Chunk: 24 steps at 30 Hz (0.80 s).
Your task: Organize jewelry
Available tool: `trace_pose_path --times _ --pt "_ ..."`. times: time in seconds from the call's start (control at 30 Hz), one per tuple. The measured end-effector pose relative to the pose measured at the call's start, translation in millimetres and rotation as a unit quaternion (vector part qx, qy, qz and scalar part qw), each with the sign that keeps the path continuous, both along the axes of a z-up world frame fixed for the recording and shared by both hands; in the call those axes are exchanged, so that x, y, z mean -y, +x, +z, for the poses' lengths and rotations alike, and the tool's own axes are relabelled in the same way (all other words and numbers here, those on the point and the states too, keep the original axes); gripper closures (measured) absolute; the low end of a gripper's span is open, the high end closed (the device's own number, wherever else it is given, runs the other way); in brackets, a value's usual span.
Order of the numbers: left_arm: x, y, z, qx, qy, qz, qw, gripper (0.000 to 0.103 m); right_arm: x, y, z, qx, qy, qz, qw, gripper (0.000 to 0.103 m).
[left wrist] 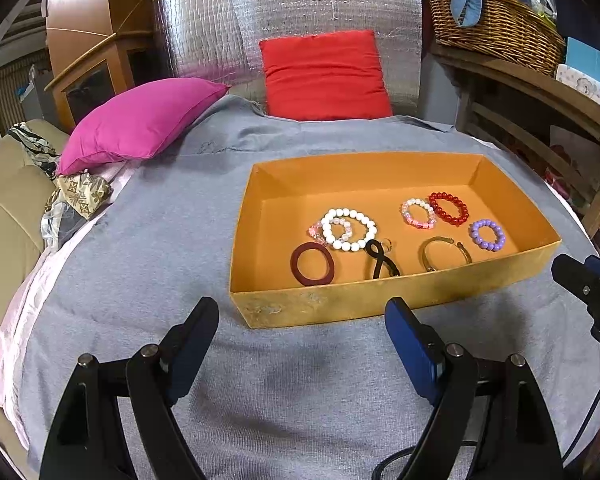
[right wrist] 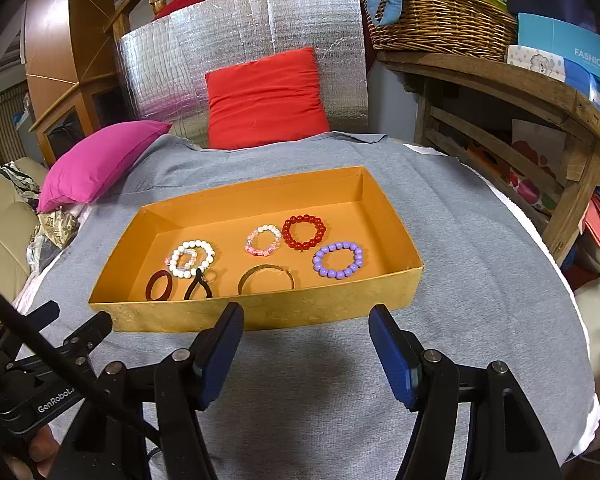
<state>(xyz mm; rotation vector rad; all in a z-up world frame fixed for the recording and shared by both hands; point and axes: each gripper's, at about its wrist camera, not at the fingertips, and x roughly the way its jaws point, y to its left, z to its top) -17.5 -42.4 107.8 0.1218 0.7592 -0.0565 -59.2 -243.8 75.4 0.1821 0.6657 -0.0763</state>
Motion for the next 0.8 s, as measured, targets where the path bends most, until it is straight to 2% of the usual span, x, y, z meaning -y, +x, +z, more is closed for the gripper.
trace_pose_path --times 0.8 --pt "0.8 0.1 -0.6 -0.001 0.002 0.000 1.0000 0.018 -1.9 -0.3 -0.7 0.000 0.000 -0.005 1.000 0.034"
